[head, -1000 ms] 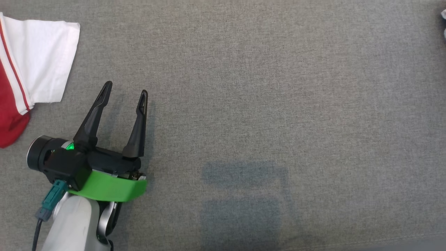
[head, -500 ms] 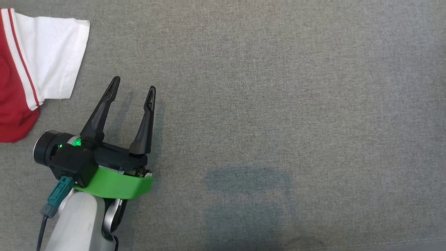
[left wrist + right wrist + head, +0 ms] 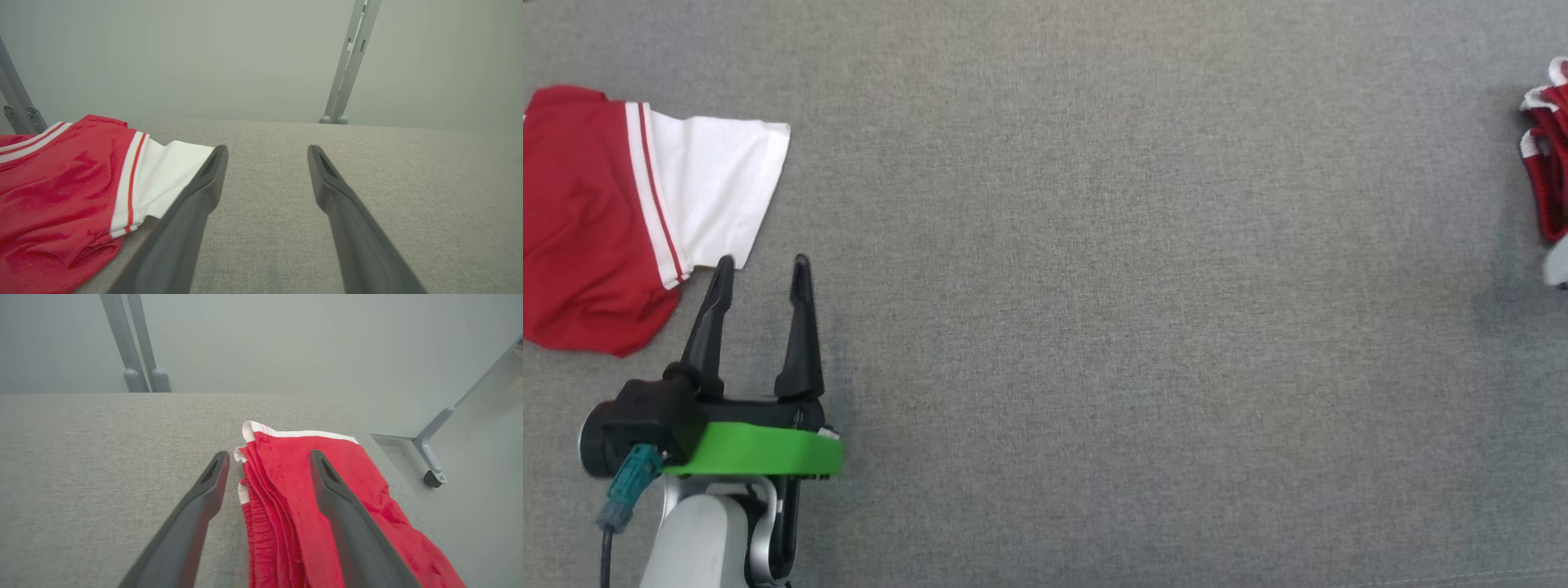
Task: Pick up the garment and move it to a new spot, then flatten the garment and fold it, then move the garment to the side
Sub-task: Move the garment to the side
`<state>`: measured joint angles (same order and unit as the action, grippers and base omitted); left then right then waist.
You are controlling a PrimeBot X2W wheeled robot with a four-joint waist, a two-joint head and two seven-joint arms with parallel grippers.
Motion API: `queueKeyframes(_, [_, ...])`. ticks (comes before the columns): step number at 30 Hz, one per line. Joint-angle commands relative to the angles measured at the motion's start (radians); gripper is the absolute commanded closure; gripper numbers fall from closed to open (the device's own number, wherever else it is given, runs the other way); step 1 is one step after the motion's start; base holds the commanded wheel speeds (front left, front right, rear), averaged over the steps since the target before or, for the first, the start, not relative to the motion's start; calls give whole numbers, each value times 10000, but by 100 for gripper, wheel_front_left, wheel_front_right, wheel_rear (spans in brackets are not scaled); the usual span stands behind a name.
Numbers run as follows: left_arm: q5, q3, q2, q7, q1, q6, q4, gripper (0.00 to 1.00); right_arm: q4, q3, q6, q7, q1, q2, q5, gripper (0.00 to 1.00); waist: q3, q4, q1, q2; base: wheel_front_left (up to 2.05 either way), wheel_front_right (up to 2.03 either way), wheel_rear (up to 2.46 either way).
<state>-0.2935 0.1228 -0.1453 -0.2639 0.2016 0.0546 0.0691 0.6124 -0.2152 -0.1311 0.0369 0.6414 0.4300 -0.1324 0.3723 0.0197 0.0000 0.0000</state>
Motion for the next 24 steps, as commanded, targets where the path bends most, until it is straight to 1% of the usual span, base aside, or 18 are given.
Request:
queueKeyframes(1, [-79,-128,-20,-4,-151,-93,51,0,-97,35,7,70,-224,-213,-154,0,-726,-72,0,0,0,0,0])
queueKeyframes(2, [-327,-243,117,22,-344,-151,330,0,-639,114,14,184,-532,-588,-849,0,-1019,-115,0,0,0,0,0])
queueKeyframes(5, [-662,-475,191,127,-458,-278,677,0,-1398,536,10,294,-1094,-1154,-1541,0,-1399,-117,0,0,0,0,0])
queueKeyframes(10, [-838,-518,319,319,-577,-509,1251,0,-2493,1437,9,399,-2215,-1527,-2316,0,-2126,94,0,0,0,0,0])
queueKeyframes(15, [-638,-343,280,432,-502,-635,1807,0,-3298,1820,7,608,-3224,-1964,-2662,0,-2700,262,0,0,0,0,0])
queueKeyframes(19, [-726,-186,255,447,-362,-413,2300,0,-3690,2137,7,828,-3891,-2279,-2698,0,-3057,352,0,0,0,0,0])
queueKeyframes(24, [-639,-62,248,278,-407,-284,2809,0,-3803,2335,7,1201,-4677,-2738,-2550,0,-3515,406,0,0,0,0,0])
